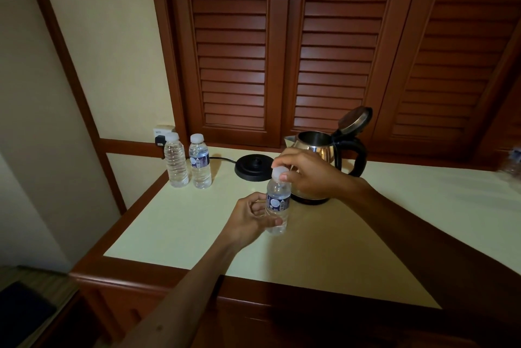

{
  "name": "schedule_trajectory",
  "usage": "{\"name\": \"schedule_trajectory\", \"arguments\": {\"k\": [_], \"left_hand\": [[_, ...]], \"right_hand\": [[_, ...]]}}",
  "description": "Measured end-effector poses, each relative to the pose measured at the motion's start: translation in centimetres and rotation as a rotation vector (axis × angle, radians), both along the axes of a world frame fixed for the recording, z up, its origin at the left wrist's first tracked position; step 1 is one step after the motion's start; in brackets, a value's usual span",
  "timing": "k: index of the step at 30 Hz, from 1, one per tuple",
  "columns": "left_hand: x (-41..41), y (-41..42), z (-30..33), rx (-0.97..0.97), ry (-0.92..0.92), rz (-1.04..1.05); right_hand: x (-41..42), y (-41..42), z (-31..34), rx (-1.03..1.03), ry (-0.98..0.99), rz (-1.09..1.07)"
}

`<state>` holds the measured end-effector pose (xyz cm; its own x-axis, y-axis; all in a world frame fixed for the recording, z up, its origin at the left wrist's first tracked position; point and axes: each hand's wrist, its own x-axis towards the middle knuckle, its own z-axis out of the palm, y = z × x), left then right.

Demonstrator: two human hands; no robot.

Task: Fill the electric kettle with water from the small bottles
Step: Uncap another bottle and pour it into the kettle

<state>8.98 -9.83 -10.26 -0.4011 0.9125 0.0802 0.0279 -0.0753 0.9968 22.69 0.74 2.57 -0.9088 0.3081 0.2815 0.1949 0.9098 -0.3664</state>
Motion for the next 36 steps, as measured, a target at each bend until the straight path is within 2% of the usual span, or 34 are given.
{"name": "schedule_trajectory", "arguments": {"k": [8,15,17,20,22,24,26,31,36], "left_hand": [[0.0,0.1,-0.2,0.034,-0.056,-0.036],[-0.2,0.0,-0.5,0.028,-0.042,-0.046],[-0.2,0.1,-0.5,0.021,-0.042,-0.047],[-0.2,0.0,-0.4,-0.003,-0.021,-0.046],[-0.2,0.1,-0.5,-0.008,-0.009,-0.045],[-0.1,0.1,-0.5,-0.017,-0.007,-0.035],[-0.1,0.2,-0.7,-0.034,0.006,-0.022],[0.1,0.7,-0.9,-0.048,0.064,0.019],[1.3,0.7,-0.3,-0.039,0.125,0.063]], "right_hand": [[-0.5,-0.6,0.7,-0.068,-0.011,0.045],[-1.0,0.1,0.1,0.027,0.031,-0.047],[-1.1,0.0,0.3,-0.011,0.095,-0.044],[-0.9,-0.1,0.5,-0.152,0.292,-0.102],[-0.5,0.1,-0.5,-0.206,0.424,-0.193],[0.7,0.6,-2.7,-0.258,0.477,-0.304],[2.3,0.9,-5.9,-0.294,0.431,-0.363],[5.8,1.2,-12.6,-0.265,0.109,-0.444],[6.1,1.7,-12.8,-0.168,0.028,-0.415]]}}
